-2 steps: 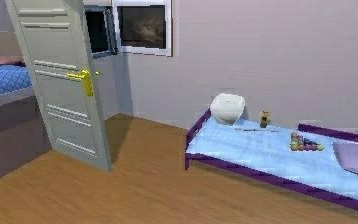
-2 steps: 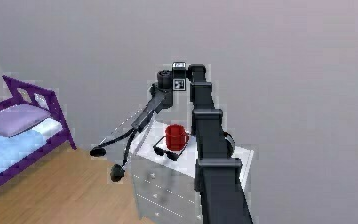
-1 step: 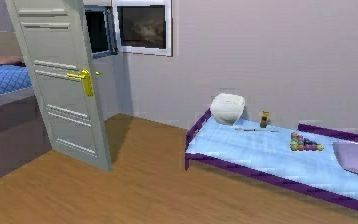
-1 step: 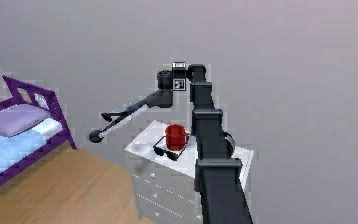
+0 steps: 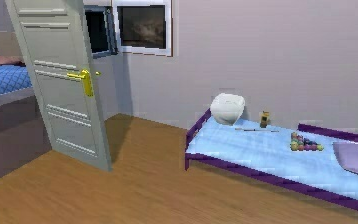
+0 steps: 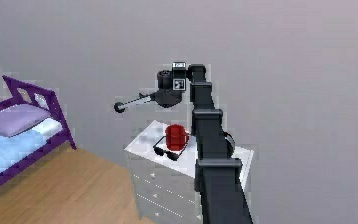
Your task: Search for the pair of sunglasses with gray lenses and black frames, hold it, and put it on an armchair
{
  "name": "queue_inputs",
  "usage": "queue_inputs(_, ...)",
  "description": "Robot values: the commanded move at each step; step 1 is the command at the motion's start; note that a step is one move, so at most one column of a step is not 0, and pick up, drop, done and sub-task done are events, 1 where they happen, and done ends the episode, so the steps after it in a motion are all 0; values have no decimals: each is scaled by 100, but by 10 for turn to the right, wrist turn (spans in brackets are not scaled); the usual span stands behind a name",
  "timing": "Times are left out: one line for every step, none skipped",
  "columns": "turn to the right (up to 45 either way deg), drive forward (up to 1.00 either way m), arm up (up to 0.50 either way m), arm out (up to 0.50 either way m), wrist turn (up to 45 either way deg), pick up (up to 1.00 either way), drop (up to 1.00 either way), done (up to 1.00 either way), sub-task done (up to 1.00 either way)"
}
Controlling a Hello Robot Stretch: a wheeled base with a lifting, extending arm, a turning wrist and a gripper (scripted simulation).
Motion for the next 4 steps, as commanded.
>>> queue_inputs(0,0,0,0,450,0,0,0,0)
queue_inputs(0,0,0,0,90,0,0,0,0)
queue_inputs(0,0,-30,0,0,0,0,0,0)
queue_inputs(0,0,0,0,0,100,0,0,0)
